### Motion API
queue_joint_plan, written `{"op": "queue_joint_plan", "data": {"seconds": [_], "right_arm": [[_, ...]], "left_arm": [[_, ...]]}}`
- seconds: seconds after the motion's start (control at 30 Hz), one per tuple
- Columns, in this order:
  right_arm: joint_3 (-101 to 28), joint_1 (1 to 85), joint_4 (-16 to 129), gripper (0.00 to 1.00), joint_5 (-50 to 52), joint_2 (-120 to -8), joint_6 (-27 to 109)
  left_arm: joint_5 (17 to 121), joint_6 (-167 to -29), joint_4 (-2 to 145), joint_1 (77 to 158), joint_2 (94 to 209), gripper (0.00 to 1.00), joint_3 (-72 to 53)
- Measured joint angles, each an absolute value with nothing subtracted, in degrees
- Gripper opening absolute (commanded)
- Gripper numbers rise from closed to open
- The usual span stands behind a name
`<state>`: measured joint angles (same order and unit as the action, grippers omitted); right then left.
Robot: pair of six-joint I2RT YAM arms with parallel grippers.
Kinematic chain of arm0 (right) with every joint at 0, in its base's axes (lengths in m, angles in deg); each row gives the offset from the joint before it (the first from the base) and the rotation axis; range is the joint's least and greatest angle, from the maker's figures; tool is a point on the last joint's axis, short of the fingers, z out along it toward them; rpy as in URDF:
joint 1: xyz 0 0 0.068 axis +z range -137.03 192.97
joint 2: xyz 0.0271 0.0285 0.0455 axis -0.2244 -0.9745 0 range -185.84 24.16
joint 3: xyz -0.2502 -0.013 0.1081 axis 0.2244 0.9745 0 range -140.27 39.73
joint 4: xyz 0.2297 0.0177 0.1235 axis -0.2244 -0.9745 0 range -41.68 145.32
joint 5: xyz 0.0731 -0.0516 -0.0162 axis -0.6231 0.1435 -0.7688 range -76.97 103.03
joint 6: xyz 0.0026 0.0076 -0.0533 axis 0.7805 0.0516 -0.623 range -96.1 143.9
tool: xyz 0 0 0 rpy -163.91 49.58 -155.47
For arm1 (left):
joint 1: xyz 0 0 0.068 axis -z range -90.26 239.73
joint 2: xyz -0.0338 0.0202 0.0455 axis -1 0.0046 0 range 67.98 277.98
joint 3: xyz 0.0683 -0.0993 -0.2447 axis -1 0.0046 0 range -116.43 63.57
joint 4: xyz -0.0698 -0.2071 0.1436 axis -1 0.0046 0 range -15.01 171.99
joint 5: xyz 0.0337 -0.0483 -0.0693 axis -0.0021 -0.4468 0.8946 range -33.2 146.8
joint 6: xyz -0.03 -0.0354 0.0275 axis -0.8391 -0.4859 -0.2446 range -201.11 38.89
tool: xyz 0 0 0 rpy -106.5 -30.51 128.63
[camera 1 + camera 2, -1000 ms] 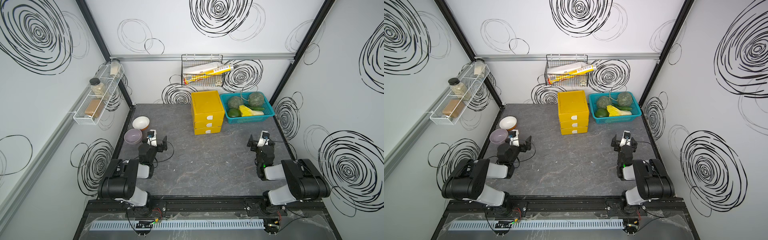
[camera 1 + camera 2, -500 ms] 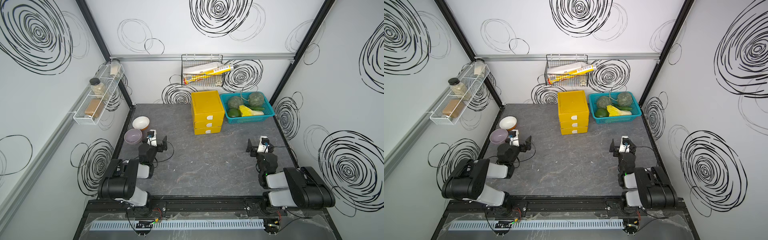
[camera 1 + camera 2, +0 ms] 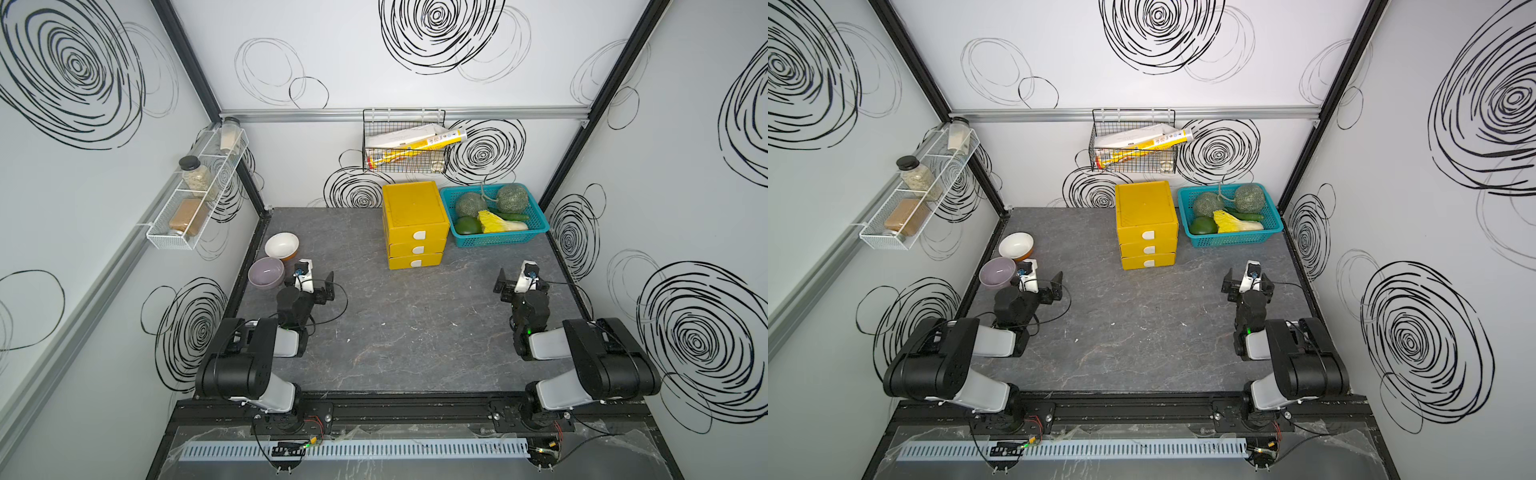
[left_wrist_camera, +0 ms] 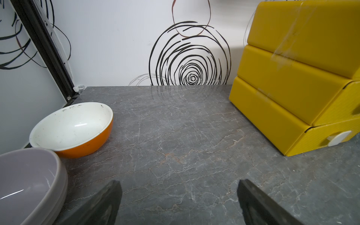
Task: Place the cookies into the drawer by color
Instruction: Reset both arms
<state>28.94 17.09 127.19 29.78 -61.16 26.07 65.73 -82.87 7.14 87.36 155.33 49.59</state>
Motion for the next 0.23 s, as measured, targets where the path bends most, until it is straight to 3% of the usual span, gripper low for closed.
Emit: {"op": "queue_joint_plan", "data": {"seconds": [0.23], "right_arm": [[28.9, 17.0, 126.2, 1.0, 30.1, -61.2, 26.3]], "left_arm": [[65.7, -82.9, 7.1, 87.4, 155.3, 0.99, 49.6]]}}
